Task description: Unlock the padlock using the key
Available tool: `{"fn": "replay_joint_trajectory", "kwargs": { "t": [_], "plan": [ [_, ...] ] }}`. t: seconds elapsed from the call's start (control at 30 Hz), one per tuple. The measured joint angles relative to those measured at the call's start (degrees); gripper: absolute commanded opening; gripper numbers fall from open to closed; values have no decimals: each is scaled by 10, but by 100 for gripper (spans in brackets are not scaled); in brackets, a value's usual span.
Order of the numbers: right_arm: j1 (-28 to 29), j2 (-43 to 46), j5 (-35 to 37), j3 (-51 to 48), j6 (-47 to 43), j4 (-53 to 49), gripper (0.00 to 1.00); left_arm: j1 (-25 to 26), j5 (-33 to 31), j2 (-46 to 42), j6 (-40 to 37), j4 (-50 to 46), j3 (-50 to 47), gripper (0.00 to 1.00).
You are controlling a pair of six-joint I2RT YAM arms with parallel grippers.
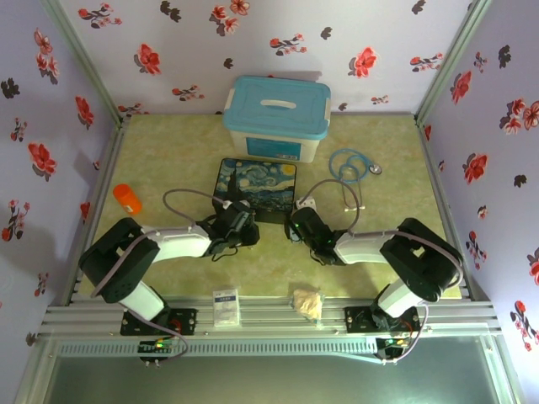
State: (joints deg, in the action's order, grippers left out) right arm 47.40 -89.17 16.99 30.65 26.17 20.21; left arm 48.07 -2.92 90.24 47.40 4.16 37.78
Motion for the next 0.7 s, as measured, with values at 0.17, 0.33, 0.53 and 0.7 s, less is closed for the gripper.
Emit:
{"fn": "replay_joint_trajectory", "kwargs": {
  "t": [0.17,0.33,0.53,0.7],
  "plan": [
    [2,-10,0,6,0,-2,45,17,-30,-2,-9,-30,7,23],
    [6,-19,1,7,0,-2,46,47,-81,-2,-26,-91,28,23],
    [10,-25,13,10,0,-6,45,65,-115,-2,-37,-139,40,26],
    [13,-26,21,10,0,-6,45,72,-125,-2,-39,-144,40,29]
  ]
}}
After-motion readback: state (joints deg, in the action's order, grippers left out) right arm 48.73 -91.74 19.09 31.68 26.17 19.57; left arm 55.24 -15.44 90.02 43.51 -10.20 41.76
